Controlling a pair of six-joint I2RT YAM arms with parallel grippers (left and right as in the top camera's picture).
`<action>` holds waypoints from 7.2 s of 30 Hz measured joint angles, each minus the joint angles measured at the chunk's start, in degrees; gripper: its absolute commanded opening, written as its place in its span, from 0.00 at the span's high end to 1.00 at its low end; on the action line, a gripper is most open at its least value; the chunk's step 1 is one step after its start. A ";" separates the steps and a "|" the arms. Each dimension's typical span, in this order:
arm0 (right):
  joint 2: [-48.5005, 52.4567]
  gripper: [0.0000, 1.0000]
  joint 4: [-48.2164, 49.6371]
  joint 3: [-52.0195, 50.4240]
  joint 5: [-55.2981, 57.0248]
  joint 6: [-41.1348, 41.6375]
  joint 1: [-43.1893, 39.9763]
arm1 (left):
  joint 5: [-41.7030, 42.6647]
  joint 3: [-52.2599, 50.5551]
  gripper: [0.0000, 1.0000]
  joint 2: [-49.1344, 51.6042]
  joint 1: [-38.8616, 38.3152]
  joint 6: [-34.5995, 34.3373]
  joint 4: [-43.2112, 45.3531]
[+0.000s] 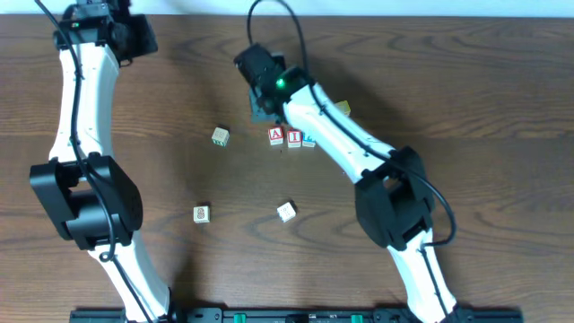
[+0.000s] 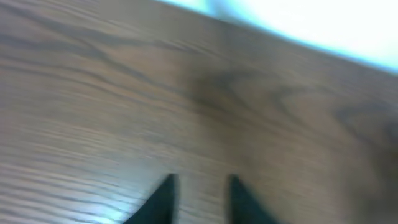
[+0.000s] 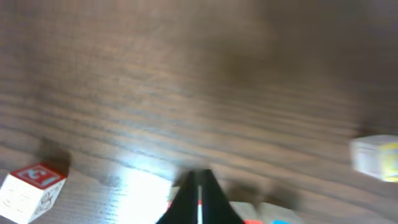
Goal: Spell out Ai2
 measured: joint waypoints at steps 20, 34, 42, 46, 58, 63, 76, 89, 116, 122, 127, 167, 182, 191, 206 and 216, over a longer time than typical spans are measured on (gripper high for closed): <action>-2.82 0.99 -15.74 -7.52 -13.46 -4.66 -18.23 | 8.48 -19.30 0.94 0.28 -19.04 -2.36 1.46; -2.84 0.99 -6.21 -15.98 -12.22 -3.32 -11.85 | -2.34 -27.26 0.95 0.28 -25.07 -12.76 7.30; -2.84 0.99 -5.20 -17.88 -25.55 -7.30 -20.57 | 10.34 -28.09 0.94 0.28 -20.46 -12.39 10.34; -3.21 0.99 1.03 -22.01 -34.75 -9.29 -26.84 | 14.51 -29.90 0.94 0.28 -17.73 -12.33 12.28; -3.23 0.99 9.33 -26.91 -49.70 -9.44 -23.56 | 25.27 -36.89 0.94 0.28 -17.84 -16.24 21.88; -3.23 0.99 9.49 -26.91 -50.77 -9.44 -23.37 | 27.67 -37.99 0.94 0.28 -17.81 -17.46 23.26; -3.23 0.99 7.54 -26.91 -50.18 -9.42 -23.15 | 28.68 -37.99 0.94 0.28 -17.81 -18.60 25.77; -3.23 0.99 7.45 -26.91 -49.55 -9.42 -23.12 | 28.30 -37.99 0.94 0.28 -17.81 -18.75 27.23; -3.23 0.99 6.25 -26.91 -49.16 -9.44 -23.12 | 29.27 -37.99 0.94 2.21 -17.81 -19.15 30.03; -3.23 0.99 6.21 -26.91 -49.16 -9.44 -23.12 | 29.49 -37.99 0.94 2.21 -17.81 -19.67 30.10; -3.23 0.99 6.10 -26.91 -49.16 -9.44 -23.12 | 29.90 -37.99 0.94 2.21 -17.81 -20.06 30.40; -3.23 0.99 5.09 -26.91 -49.16 -9.64 -23.12 | 31.47 -37.99 0.94 2.21 -17.81 -17.18 28.24; -3.23 0.99 4.96 -26.91 -49.13 -9.70 -23.12 | 29.88 -37.53 0.94 2.08 -15.98 -16.87 20.37; -3.23 0.99 4.98 -26.91 -48.41 -9.70 -23.12 | 30.10 -37.53 0.94 1.66 -15.96 -15.82 17.46; -3.23 0.99 4.92 -26.91 -48.09 -9.84 -23.12 | 30.16 -37.57 0.94 1.64 -18.56 -15.47 19.56; -3.23 0.99 3.63 -26.91 -48.09 -10.51 -23.12 | 28.83 -37.66 0.94 1.64 -19.02 -15.72 23.52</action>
